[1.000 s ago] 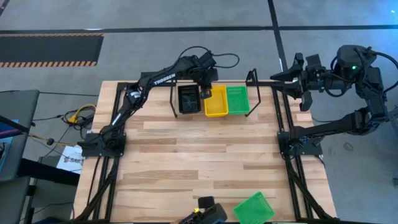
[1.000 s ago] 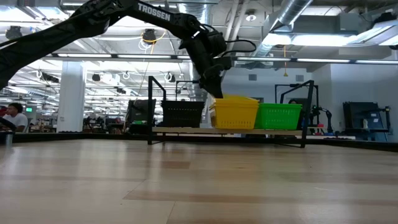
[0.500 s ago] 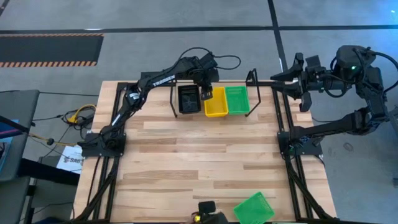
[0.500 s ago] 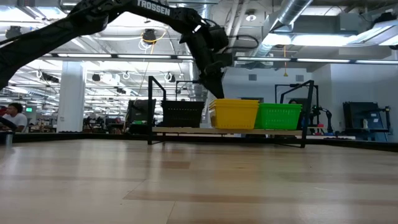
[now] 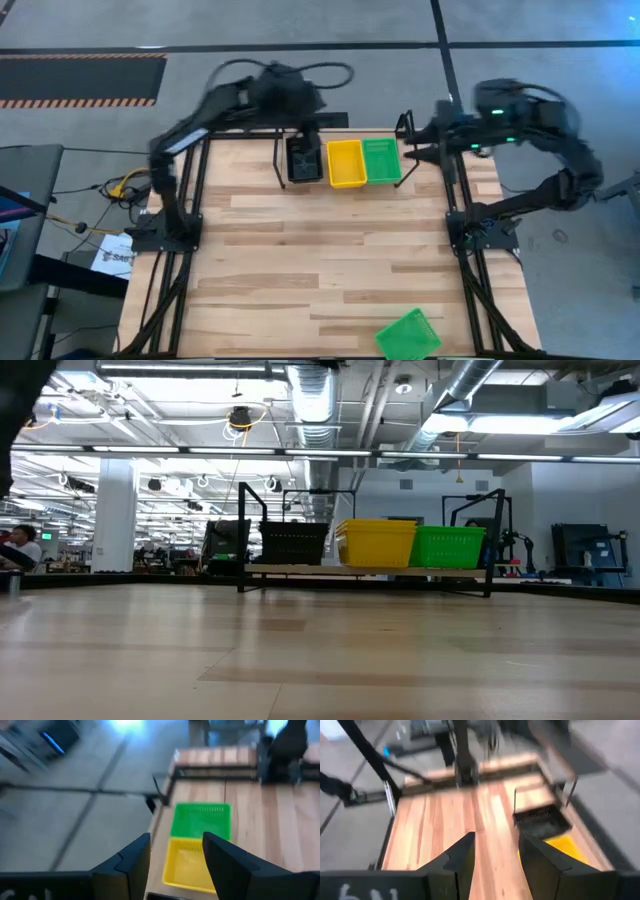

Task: Stack baskets on shelf by color
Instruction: Stack the green bin on top of the green bin on the shelf

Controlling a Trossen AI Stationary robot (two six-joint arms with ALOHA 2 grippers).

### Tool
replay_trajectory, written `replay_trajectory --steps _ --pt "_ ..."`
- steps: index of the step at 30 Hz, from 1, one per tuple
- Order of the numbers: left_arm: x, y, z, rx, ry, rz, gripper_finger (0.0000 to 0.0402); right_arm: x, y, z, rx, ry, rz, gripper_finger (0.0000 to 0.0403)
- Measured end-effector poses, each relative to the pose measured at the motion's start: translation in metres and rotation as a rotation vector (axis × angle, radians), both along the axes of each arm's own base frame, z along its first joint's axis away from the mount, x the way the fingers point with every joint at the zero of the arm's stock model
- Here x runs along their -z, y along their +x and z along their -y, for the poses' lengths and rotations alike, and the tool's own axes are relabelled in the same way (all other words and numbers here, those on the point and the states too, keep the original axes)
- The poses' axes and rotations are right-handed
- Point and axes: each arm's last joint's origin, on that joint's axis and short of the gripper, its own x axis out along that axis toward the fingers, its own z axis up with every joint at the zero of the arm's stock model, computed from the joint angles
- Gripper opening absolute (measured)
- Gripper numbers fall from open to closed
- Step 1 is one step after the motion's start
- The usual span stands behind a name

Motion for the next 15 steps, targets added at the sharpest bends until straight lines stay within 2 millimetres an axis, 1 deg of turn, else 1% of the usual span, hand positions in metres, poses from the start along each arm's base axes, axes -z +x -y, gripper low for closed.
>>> replay_trajectory --steps 2,4,7,11,13,15 --pt "-0.022 -0.021 0.021 -0.019 0.048 0.046 0.0169 0.009 0.016 0.004 -0.008 0.032 -0.079 0.0171" --pt "-0.039 -0.042 0.042 -0.041 0.081 0.076 0.0169 0.022 0.027 0.005 -0.041 0.087 -0.189 0.0171" --pt "-0.055 -0.073 0.067 -0.091 0.105 0.090 0.0169 0.042 0.041 0.006 -0.031 0.216 -0.386 0.0171" --pt "-0.061 -0.105 0.092 -0.146 0.101 0.066 0.0169 0.069 0.059 -0.002 0.019 0.382 -0.666 0.0171" --pt "-0.062 -0.117 0.100 -0.162 0.098 0.046 0.0169 0.076 0.071 -0.012 0.011 0.453 -0.709 0.0171" --pt "-0.060 -0.126 0.107 -0.181 0.105 0.016 0.0169 0.082 0.079 -0.024 -0.029 0.542 -0.747 0.0171"
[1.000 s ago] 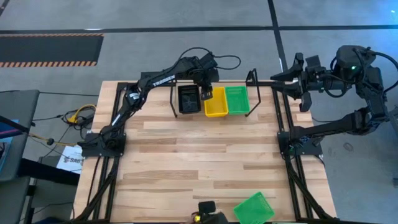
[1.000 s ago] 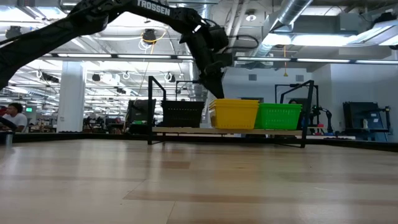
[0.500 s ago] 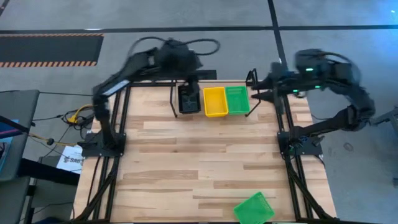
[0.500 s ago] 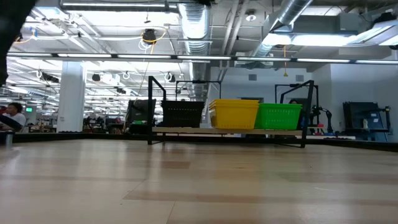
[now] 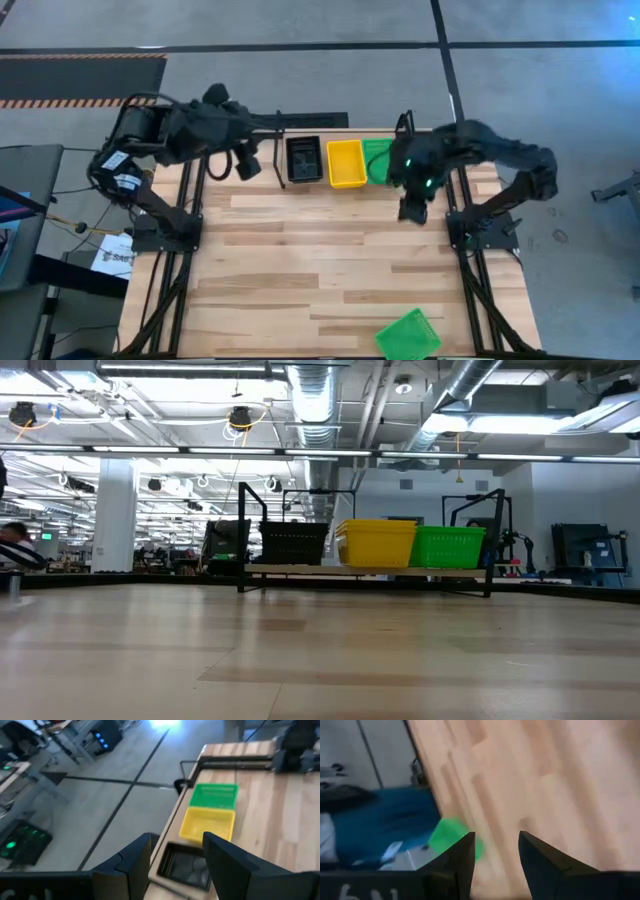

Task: Stack baskets on shelf by color
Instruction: Stack the green bin on top of the green bin on the shelf

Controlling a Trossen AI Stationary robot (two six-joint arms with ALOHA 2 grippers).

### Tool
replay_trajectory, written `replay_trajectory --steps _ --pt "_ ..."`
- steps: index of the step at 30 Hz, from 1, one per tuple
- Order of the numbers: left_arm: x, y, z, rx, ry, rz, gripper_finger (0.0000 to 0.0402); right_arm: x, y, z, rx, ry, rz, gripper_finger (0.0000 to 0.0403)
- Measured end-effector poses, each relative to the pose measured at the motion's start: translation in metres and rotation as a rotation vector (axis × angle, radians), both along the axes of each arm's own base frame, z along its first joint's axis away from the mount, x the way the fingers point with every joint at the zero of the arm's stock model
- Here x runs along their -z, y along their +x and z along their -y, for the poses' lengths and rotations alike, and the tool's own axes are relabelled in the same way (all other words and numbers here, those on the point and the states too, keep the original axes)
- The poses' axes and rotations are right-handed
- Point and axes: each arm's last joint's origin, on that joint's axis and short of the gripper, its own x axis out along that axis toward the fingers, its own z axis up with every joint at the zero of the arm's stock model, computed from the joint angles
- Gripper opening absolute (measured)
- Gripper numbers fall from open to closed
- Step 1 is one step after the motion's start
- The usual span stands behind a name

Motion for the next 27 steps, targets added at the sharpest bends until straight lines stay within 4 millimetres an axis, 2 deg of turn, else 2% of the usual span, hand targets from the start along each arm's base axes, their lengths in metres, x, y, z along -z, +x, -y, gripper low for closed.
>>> replay_trajectory --steps 5,7,11,15,21,27 --pt "0.005 -0.009 0.008 -0.021 0.017 -0.067 0.0169 0.016 0.017 -0.043 0.009 0.064 -0.159 0.0171" --pt "0.006 -0.010 0.009 -0.012 0.018 -0.085 0.0169 0.018 0.017 -0.062 0.025 0.072 -0.205 0.0171" --pt "0.006 -0.010 0.010 0.011 0.031 -0.101 0.0169 0.030 0.020 -0.101 0.119 -0.009 -0.297 0.0171" --pt "0.006 -0.009 0.010 0.013 0.031 -0.102 0.0169 0.040 0.013 -0.139 0.231 -0.096 -0.327 0.0171" --pt "0.007 -0.008 0.010 0.020 0.007 -0.093 0.0169 0.064 0.002 -0.199 0.363 -0.184 -0.367 0.0174" --pt "0.010 -0.001 0.012 0.047 -0.057 -0.088 0.0169 0.103 -0.016 -0.262 0.493 -0.225 -0.507 0.0202"
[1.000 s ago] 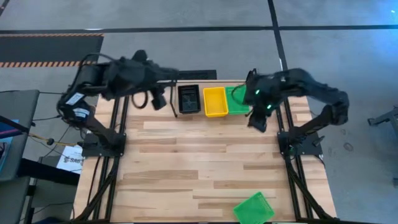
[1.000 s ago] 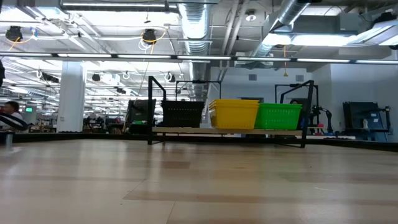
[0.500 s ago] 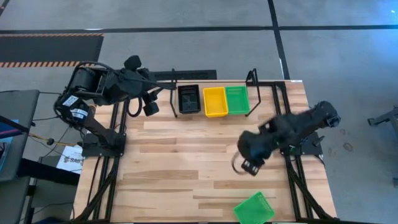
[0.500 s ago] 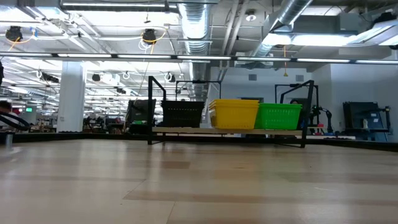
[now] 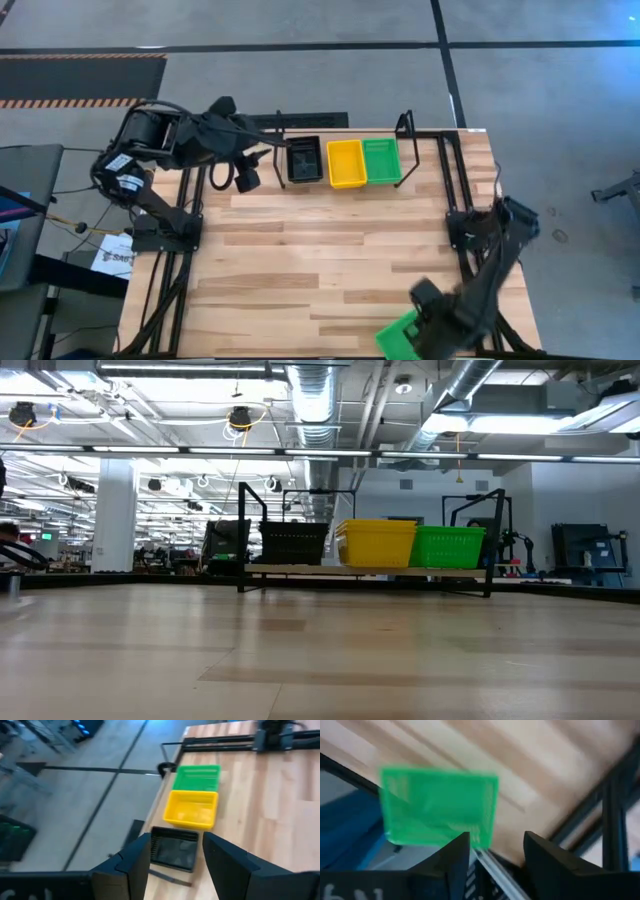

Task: Stack baskets on shelf by color
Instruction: Stack the green bin on top of the green bin on the shelf

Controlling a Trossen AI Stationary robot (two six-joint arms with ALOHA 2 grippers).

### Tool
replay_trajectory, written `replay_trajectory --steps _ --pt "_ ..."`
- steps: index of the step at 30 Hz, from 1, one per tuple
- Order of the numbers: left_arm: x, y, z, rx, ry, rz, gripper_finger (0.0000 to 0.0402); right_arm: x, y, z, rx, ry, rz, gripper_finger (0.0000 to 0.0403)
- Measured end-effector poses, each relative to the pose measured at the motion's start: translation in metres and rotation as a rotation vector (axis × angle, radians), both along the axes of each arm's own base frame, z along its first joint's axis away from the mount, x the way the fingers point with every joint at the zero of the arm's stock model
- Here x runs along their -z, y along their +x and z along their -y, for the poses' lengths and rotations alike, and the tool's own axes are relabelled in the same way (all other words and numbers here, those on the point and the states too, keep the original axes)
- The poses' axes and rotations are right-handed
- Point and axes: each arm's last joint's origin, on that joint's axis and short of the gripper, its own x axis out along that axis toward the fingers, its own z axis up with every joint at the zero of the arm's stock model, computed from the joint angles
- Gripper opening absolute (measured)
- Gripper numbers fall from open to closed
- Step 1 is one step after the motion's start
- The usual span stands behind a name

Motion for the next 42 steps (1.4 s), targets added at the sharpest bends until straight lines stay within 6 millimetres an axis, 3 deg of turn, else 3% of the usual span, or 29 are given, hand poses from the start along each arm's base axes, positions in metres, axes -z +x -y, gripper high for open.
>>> replay_trajectory --steps 6,14,23,29,37,42 --pt "0.008 0.017 0.005 0.072 -0.084 -0.021 0.0169 0.038 -0.020 -0.055 0.088 0.017 -0.061 0.0240" --pt "0.019 0.038 0.018 0.099 -0.108 -0.052 0.0169 0.068 -0.037 -0.081 0.143 -0.080 -0.046 0.0246" --pt "0.028 0.055 0.031 0.132 -0.117 -0.057 0.0169 0.066 -0.047 -0.075 0.151 -0.227 0.042 0.0246" --pt "0.029 0.058 0.035 0.142 -0.117 -0.054 0.0169 0.068 -0.046 -0.078 0.173 -0.255 0.208 0.0246" --pt "0.029 0.059 0.035 0.144 -0.121 -0.051 0.0169 0.124 -0.048 -0.072 0.193 -0.223 0.193 0.0246" --pt "0.029 0.059 0.035 0.143 -0.120 -0.049 0.0169 0.132 -0.056 -0.060 0.191 -0.222 0.164 0.0246"
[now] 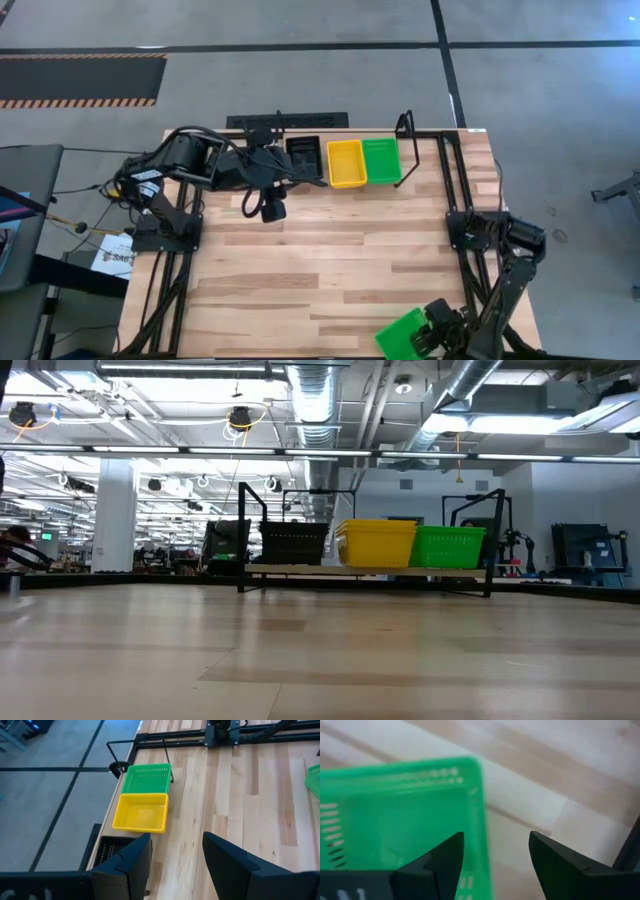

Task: Stack baskets on shelf by color
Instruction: Stack the green bin on top of the green bin on the shelf

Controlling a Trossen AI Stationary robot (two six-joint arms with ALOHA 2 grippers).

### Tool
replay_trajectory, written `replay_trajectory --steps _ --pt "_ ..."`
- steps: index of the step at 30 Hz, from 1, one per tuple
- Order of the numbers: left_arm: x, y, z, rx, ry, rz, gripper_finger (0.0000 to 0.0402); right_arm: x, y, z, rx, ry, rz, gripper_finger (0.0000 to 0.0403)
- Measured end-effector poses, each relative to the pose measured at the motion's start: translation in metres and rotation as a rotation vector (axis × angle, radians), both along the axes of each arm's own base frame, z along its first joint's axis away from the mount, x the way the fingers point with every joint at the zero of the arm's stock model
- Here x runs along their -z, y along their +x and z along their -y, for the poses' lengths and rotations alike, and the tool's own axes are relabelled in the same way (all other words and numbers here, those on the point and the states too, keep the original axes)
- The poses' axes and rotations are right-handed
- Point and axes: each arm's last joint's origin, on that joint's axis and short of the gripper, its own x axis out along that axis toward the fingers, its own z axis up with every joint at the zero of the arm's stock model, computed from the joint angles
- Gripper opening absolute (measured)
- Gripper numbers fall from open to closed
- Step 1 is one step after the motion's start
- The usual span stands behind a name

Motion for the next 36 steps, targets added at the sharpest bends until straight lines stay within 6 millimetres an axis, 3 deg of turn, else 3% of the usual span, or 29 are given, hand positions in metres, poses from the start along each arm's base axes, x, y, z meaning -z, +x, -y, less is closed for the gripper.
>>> replay_trajectory --steps 9,13,16,20,22,28,32,36 --pt "0.000 0.000 0.000 0.004 0.009 -0.002 0.0169 0.036 -0.007 0.023 0.006 0.137 0.088 0.0240" --pt "0.000 0.000 0.000 0.004 0.009 -0.002 0.0169 0.043 -0.003 0.030 0.016 0.135 0.086 0.0219" --pt "0.000 0.000 0.000 0.004 0.010 -0.002 0.0169 0.042 0.004 0.034 -0.008 0.131 0.082 0.0166" --pt "0.000 0.000 0.000 0.004 0.011 -0.003 0.0169 0.030 0.016 0.044 -0.079 0.143 0.079 0.0042" --pt "0.000 0.000 0.000 0.006 0.013 -0.004 0.0169 0.020 0.023 0.052 -0.118 0.142 0.084 0.0016" --pt "0.000 0.000 0.000 0.027 0.036 -0.016 0.0169 -0.029 0.038 0.102 -0.189 0.037 0.158 0.0006" --pt "0.001 -0.001 0.000 0.038 0.050 -0.039 0.0169 -0.078 0.034 0.151 -0.231 -0.090 0.234 0.0004" --pt "0.004 -0.005 -0.001 0.038 0.058 -0.087 0.0169 -0.139 0.022 0.205 -0.260 -0.235 0.337 0.0003"
